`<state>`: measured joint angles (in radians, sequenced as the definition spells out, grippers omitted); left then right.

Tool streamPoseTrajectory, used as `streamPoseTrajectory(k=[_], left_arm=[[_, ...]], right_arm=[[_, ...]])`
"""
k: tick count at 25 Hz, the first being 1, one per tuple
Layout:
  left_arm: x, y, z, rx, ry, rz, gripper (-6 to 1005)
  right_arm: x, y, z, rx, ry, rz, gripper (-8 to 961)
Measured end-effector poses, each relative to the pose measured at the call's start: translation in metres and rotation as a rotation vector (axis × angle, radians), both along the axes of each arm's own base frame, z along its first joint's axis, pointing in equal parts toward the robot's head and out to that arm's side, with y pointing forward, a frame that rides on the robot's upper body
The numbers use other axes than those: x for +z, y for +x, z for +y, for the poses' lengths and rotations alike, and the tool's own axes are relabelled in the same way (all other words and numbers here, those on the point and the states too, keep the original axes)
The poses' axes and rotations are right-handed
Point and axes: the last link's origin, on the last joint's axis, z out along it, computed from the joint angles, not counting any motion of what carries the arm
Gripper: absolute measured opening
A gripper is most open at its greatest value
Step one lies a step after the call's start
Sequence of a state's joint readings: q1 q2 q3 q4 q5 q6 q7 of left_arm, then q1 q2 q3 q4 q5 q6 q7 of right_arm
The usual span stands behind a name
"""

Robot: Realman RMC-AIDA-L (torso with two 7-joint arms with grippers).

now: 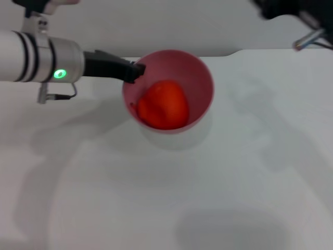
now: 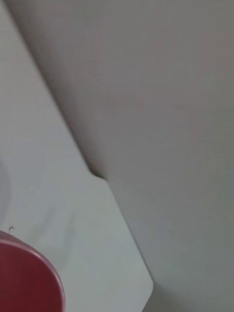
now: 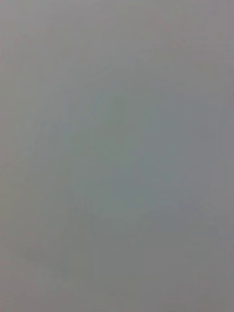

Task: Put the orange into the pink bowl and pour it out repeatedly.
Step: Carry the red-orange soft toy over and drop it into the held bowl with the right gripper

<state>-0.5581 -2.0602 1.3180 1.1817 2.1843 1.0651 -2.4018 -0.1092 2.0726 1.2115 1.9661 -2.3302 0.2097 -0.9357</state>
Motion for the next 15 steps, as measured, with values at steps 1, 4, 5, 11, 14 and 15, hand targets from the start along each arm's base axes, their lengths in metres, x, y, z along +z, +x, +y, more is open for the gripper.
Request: streamPoseTrajectory(k=[1, 4, 5, 11, 14, 15], left_arm=[[0.000, 0.000, 0.000, 0.000, 0.000, 0.000, 47], [-0.013, 0.010, 0.005, -0.070, 0.050, 0.039, 47], [-0.018, 0.015, 0.006, -0.097, 0.073, 0.051, 47], [-0.022, 0.020, 0.013, -0.163, 0.204, 0.072, 47], [-0.023, 0.020, 0.016, -0.196, 0.303, 0.079, 47], [-0.023, 0.020, 0.016, -0.196, 0.303, 0.079, 47]], right_arm=[[0.002, 0.007, -0.001, -0.018, 0.050, 0.030, 500], [0.008, 0.025, -0.003, -0.069, 0.163, 0.094, 500], [0.011, 0.035, -0.005, -0.094, 0.220, 0.134, 500], [0.022, 0.060, -0.006, -0.158, 0.325, 0.259, 500], [0.026, 0.071, -0.006, -0.183, 0.352, 0.313, 500], [0.026, 0.074, -0.006, -0.191, 0.354, 0.323, 500]])
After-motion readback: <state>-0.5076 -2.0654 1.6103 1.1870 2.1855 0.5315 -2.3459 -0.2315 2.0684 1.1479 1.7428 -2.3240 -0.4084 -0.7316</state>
